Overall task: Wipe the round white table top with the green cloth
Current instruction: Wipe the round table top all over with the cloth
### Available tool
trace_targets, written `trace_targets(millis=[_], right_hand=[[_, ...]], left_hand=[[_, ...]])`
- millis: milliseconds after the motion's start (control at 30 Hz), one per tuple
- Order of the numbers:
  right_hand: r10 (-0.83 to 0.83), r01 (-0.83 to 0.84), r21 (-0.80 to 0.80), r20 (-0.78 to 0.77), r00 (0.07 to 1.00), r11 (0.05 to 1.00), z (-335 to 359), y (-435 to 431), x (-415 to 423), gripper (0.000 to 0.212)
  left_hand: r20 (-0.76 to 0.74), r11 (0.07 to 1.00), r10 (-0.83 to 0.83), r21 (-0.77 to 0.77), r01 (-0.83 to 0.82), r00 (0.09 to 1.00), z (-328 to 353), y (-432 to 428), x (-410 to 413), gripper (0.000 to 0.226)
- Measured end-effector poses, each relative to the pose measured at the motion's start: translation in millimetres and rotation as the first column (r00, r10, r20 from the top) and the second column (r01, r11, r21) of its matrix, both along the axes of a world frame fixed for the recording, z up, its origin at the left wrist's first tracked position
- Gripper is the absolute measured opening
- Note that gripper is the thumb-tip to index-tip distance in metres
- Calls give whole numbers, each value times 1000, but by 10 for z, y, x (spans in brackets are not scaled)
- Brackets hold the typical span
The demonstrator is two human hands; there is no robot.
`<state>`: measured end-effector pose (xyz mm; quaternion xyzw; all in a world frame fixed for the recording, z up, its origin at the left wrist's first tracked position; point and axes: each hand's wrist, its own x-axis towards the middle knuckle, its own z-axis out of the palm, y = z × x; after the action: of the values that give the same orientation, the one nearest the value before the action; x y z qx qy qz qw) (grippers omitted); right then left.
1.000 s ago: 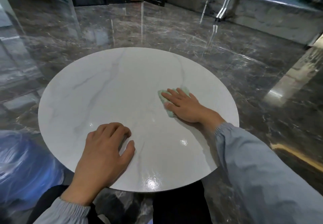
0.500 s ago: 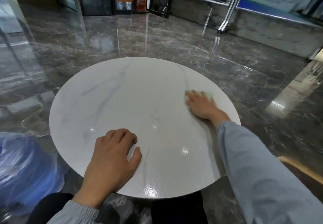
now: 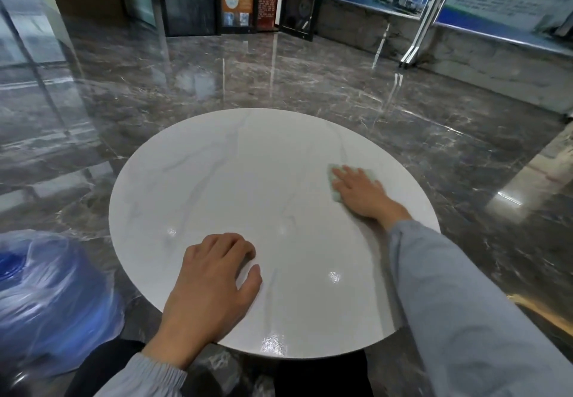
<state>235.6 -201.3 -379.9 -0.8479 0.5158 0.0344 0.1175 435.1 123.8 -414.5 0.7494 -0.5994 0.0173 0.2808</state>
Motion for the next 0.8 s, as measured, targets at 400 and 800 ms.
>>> trace_targets(millis=[400,800], right_hand=[[361,-361,2,4,933,933,-14,936,1026,56],[-93,93,24,23,995,995,23,-164,-144,57]], left_hand=[[6,1000,13,-7,-13,1000,23,-6,-30,20],[17,994,-103,35,103,995,211,-431,353,25]])
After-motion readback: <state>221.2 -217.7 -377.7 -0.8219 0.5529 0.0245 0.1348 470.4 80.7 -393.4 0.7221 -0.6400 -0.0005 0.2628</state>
